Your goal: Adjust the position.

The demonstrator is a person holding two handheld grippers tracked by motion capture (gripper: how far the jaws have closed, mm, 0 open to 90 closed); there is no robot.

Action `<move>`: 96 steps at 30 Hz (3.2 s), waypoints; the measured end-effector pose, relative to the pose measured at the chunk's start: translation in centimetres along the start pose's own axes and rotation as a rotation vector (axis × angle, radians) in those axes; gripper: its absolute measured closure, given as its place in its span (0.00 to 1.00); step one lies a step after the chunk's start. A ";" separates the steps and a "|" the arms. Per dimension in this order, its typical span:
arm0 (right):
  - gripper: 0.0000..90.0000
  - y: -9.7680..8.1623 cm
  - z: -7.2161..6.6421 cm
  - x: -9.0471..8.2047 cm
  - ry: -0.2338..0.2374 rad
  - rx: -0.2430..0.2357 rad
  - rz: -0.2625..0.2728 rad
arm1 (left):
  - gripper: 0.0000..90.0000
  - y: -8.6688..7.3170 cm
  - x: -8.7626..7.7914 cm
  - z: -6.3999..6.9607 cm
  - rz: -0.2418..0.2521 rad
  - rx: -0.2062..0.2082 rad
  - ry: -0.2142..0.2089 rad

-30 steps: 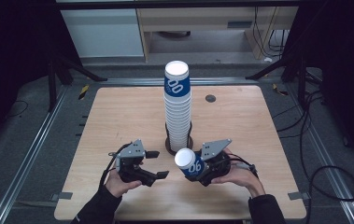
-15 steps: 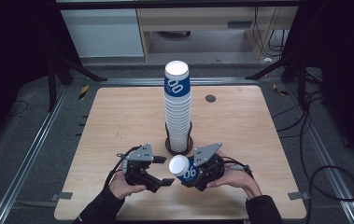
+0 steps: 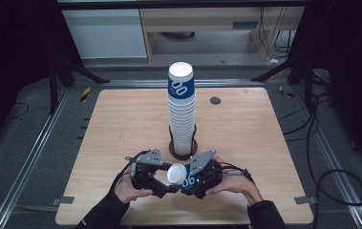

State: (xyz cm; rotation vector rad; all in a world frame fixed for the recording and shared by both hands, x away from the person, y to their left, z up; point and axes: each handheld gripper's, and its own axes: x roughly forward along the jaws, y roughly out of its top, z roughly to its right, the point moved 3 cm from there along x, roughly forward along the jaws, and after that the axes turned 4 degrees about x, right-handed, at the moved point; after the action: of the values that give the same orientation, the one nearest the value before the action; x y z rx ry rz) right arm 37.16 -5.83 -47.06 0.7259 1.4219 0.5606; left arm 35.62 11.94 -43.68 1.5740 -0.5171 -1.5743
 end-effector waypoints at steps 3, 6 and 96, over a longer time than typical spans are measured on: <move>0.23 0.1 -0.1 0.3 -0.002 -0.006 -0.011 | 0.22 -0.1 0.3 0.0 -0.016 0.000 -0.005; 0.23 0.3 -0.3 0.5 0.002 -0.014 -0.019 | 0.22 -0.2 0.6 0.1 -0.027 0.008 -0.006; 0.17 0.4 1.5 -2.1 0.201 0.224 0.370 | 0.29 0.0 -2.6 -0.6 0.317 -0.035 -0.050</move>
State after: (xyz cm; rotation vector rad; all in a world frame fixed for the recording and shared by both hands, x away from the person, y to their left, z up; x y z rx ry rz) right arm 38.53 -7.26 -45.34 1.1516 1.5618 0.7846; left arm 35.87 14.12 -42.15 1.3530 -0.7242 -1.3757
